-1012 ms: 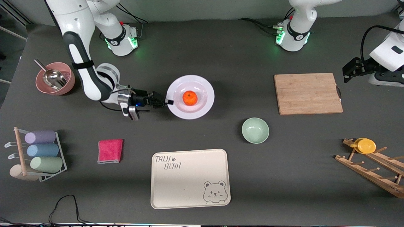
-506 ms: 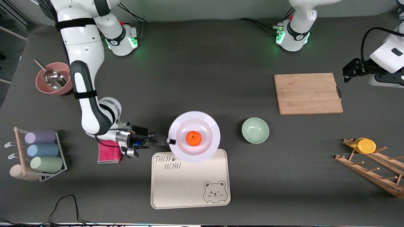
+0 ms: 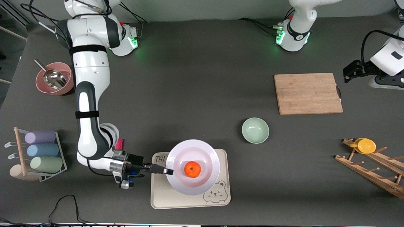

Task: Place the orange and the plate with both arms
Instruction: 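Slide the plate with the right gripper onto the cream tray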

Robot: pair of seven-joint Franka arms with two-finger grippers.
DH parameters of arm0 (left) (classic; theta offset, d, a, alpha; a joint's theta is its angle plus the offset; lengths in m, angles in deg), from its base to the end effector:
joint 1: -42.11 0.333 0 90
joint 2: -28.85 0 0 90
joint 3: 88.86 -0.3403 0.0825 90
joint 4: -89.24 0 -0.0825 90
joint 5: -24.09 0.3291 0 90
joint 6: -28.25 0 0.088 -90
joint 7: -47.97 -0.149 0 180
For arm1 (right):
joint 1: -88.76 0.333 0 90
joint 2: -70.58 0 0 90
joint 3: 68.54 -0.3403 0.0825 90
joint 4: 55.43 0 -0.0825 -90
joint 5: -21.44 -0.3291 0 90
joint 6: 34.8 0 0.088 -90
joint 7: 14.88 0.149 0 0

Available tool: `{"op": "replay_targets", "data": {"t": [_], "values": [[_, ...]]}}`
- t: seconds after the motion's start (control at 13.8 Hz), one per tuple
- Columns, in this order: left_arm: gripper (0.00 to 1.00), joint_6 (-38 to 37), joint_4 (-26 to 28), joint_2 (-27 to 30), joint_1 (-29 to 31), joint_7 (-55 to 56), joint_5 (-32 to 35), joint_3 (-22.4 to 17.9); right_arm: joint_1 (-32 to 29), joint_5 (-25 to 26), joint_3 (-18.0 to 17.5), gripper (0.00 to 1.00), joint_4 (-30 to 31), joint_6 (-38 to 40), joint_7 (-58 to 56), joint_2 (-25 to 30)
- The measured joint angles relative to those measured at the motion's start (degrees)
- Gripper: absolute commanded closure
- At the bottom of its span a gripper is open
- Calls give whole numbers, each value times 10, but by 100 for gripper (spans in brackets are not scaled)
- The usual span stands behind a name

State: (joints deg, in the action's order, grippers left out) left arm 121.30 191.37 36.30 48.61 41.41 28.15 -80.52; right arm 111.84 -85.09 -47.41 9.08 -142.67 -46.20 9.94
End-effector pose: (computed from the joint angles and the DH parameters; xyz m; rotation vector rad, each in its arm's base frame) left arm 0.4565 -0.0086 0.5849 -3.0444 0.2287 0.0513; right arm 0.7432 0.2532 0.2497 -1.8020 0.1600 -0.1790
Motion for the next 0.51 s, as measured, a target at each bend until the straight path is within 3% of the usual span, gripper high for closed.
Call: {"op": "replay_targets", "data": {"t": [0.51], "values": [[0, 0, 1, 0, 0, 17, -2, -2, -11, 0, -4, 100, -41, -5, -56, -82]]}}
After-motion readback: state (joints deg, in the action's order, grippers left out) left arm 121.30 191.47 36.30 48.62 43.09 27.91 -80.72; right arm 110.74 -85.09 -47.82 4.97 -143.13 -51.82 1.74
